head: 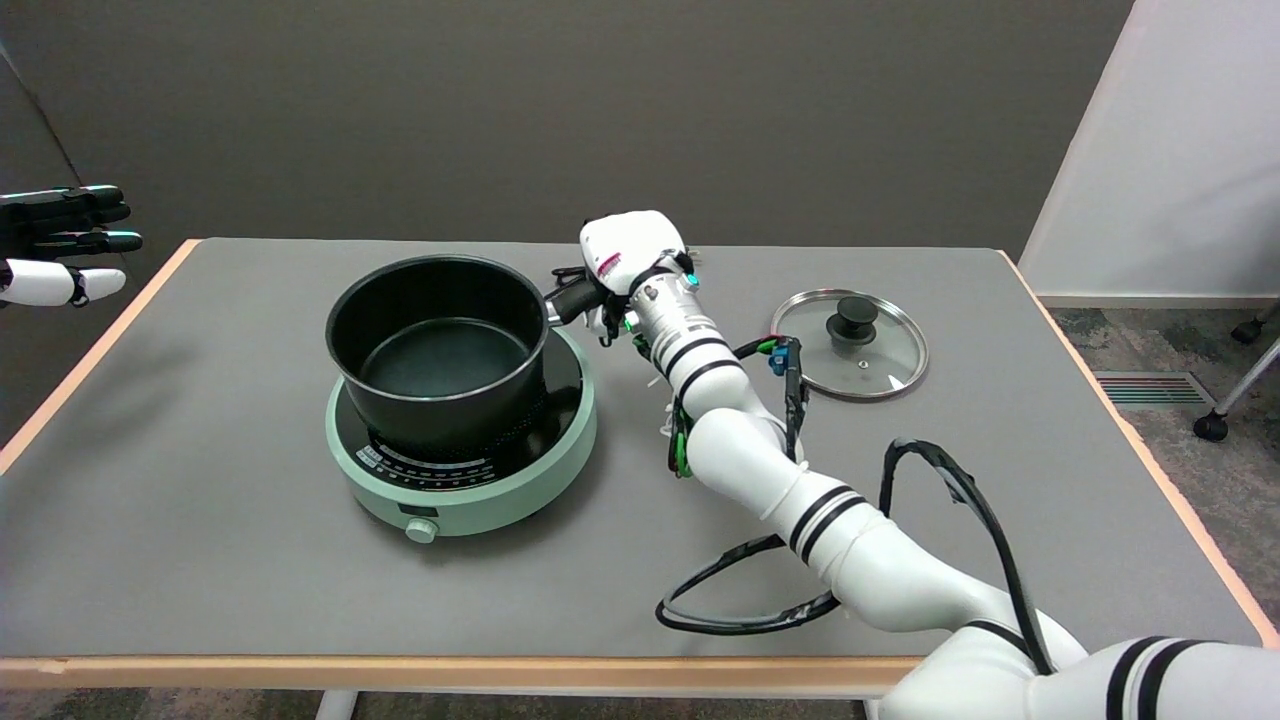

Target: Place the soup pot onto the induction stove.

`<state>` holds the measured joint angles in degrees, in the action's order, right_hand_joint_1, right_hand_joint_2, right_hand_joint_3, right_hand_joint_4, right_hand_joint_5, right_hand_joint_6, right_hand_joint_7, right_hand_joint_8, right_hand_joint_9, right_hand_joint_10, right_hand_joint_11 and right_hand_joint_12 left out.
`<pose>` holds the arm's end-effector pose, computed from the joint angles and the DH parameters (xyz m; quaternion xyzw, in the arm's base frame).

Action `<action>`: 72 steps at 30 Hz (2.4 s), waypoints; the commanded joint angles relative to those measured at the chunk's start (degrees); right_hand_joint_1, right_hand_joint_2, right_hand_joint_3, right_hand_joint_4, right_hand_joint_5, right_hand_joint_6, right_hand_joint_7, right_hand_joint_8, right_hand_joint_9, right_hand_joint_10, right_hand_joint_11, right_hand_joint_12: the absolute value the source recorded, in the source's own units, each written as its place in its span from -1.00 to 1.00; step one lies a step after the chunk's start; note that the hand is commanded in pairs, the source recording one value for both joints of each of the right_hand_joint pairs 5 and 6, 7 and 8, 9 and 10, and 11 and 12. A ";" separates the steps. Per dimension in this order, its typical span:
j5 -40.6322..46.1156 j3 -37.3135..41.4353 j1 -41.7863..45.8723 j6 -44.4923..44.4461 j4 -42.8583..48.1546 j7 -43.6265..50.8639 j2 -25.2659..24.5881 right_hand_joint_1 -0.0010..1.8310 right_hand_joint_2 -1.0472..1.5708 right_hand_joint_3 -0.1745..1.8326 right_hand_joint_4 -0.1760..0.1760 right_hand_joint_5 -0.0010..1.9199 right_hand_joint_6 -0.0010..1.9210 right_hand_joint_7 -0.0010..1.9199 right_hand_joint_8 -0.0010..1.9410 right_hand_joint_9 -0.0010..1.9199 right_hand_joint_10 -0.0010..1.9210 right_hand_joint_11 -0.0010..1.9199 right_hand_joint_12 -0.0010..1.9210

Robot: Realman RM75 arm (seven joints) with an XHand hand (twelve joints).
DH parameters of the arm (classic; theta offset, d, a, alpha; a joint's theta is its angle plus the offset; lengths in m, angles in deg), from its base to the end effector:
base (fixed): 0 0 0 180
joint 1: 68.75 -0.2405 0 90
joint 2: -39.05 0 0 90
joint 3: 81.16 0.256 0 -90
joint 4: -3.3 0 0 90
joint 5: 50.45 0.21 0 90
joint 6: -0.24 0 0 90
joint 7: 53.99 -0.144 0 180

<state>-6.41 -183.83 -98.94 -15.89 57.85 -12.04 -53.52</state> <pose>-0.2233 -0.4761 0.1823 0.7143 0.0547 0.0319 0.6970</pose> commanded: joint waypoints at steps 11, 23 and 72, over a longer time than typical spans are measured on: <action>-0.14 -1.28 1.95 -3.26 0.42 0.98 -0.15 0.06 0.80 -0.24 -0.22 1.00 1.00 1.00 0.98 1.00 1.00 1.00 1.00; -0.30 -2.23 2.03 -3.50 0.98 0.98 0.25 0.04 0.63 -0.07 -0.29 0.34 0.34 0.34 0.33 0.34 0.34 0.34 0.34; -5.18 5.44 17.45 -5.50 28.64 0.50 6.57 0.31 -0.72 1.00 -0.20 -0.94 -0.94 -0.94 -0.94 -0.94 -0.94 -0.94 -0.94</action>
<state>-11.19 -184.63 -89.87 -19.98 73.04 -11.10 -50.75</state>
